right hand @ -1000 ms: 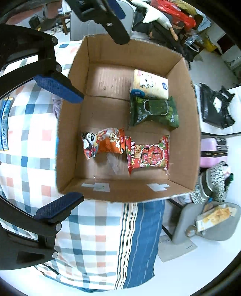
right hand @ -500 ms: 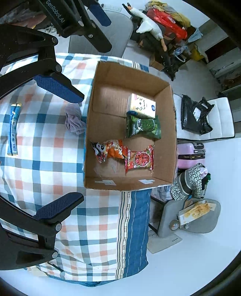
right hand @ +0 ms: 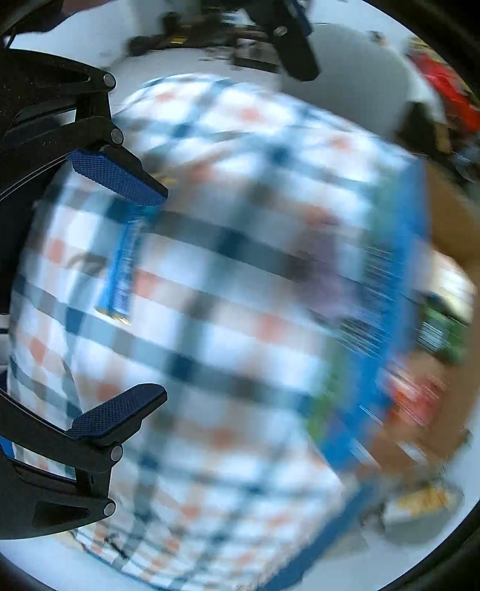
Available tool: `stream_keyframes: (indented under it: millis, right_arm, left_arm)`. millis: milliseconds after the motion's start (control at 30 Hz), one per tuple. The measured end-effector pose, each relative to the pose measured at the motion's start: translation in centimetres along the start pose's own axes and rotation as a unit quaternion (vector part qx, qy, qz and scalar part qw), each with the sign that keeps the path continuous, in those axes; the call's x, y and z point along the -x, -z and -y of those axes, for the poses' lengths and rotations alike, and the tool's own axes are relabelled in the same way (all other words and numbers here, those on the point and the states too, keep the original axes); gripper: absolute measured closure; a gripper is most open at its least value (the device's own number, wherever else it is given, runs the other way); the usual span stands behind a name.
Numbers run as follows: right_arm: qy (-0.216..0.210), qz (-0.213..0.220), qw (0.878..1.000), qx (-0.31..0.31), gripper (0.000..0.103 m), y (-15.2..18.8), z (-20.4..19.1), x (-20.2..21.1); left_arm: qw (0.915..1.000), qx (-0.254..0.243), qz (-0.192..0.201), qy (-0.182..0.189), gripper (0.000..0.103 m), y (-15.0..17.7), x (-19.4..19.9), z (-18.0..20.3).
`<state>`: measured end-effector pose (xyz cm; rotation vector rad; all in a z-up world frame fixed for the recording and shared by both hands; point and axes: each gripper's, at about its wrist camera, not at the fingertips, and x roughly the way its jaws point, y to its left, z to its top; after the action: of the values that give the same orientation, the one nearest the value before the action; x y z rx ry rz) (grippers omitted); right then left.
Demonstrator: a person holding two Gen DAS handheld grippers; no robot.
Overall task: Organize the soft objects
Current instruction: 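Grasp the lilac sock with the left gripper while the right grasps the blue tube packet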
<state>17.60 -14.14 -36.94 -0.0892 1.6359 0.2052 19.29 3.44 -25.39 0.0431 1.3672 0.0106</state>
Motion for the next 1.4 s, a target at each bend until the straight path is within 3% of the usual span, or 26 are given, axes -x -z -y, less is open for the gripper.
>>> stream_keyframes:
  millis: [200, 400, 500, 533, 633, 733, 800, 900, 1000, 1033, 1100, 1200, 1267, 1333, 1400]
  right_arm:
    - [0.013, -0.08, 0.994, 0.068, 0.004, 2.9, -3.5, -8.5]
    - [0.048, -0.094, 0.984, 0.141, 0.005, 4.4, -6.4, -12.6]
    - [0.043, -0.085, 0.986, 0.139, 0.018, 4.3, -6.4, -12.9]
    - [0.039, -0.085, 0.987, 0.133, 0.031, 4.2, -6.3, -12.7]
    - [0.016, -0.084, 0.993, 0.076, 0.059, 3.6, -4.7, -11.7]
    - [-0.003, -0.079, 0.996, -0.031, 0.075, 2.8, -1.2, -10.6]
    - [-0.025, -0.068, 0.992, -0.107, 0.079, 2.5, 1.8, -9.6]
    - [-0.068, -0.028, 0.972, -0.224, 0.081, 2.3, 6.8, -7.6]
    - [-0.101, -0.031, 0.956, -0.275, 0.069, 2.1, 9.9, -7.5]
    - [-0.127, -0.036, 0.951, -0.28, 0.061, 2.2, 10.4, -7.7]
    - [-0.133, -0.035, 0.952, -0.275, 0.052, 2.4, 10.5, -7.9]
    - [-0.105, -0.054, 0.96, -0.254, 0.052, 2.3, 10.2, -9.2]
    - [-0.106, -0.074, 0.955, -0.266, 0.054, 3.0, 9.8, -10.4]
    - [-0.077, -0.07, 0.96, -0.259, 0.08, 3.5, 9.7, -10.4]
    - [-0.08, -0.066, 0.96, -0.262, 0.08, 3.9, 9.9, -10.0]
  left_arm:
    - [0.9938, 0.02, -0.104, -0.036, 0.009, 5.9, -7.7, -2.1]
    - [0.9867, 0.028, -0.151, -0.053, 0.009, 9.7, -11.2, -3.5]
    - [0.9853, 0.031, -0.158, -0.057, 0.009, 10.3, -11.8, -3.9]
    - [0.9853, 0.033, -0.158, -0.056, 0.009, 10.2, -11.8, -4.1]
    - [0.9864, 0.036, -0.151, -0.055, 0.009, 9.9, -11.3, -4.3]
    - [0.9886, 0.028, -0.137, -0.055, 0.009, 9.1, -10.7, -3.7]
    - [0.9901, 0.022, -0.128, -0.054, 0.009, 8.2, -10.3, -3.3]
    - [0.9923, 0.01, -0.113, -0.05, 0.009, 6.8, -9.7, -2.1]
    - [0.9949, -0.006, -0.092, -0.042, 0.009, 4.4, -9.2, -0.2]
    - [0.9954, -0.008, -0.086, -0.04, 0.009, 3.7, -9.1, 0.2]
    - [0.9964, -0.012, -0.077, -0.035, 0.009, 1.9, -9.3, 1.4]
    - [0.997, -0.038, -0.059, -0.033, 0.009, -0.6, -9.8, 2.8]
    - [0.9954, -0.073, -0.046, -0.04, 0.009, -2.0, -10.1, 4.6]
    - [0.9902, -0.125, -0.033, -0.052, 0.009, -2.9, -10.6, 6.4]
    - [0.9804, -0.185, -0.018, -0.065, 0.009, -3.8, -11.2, 8.4]
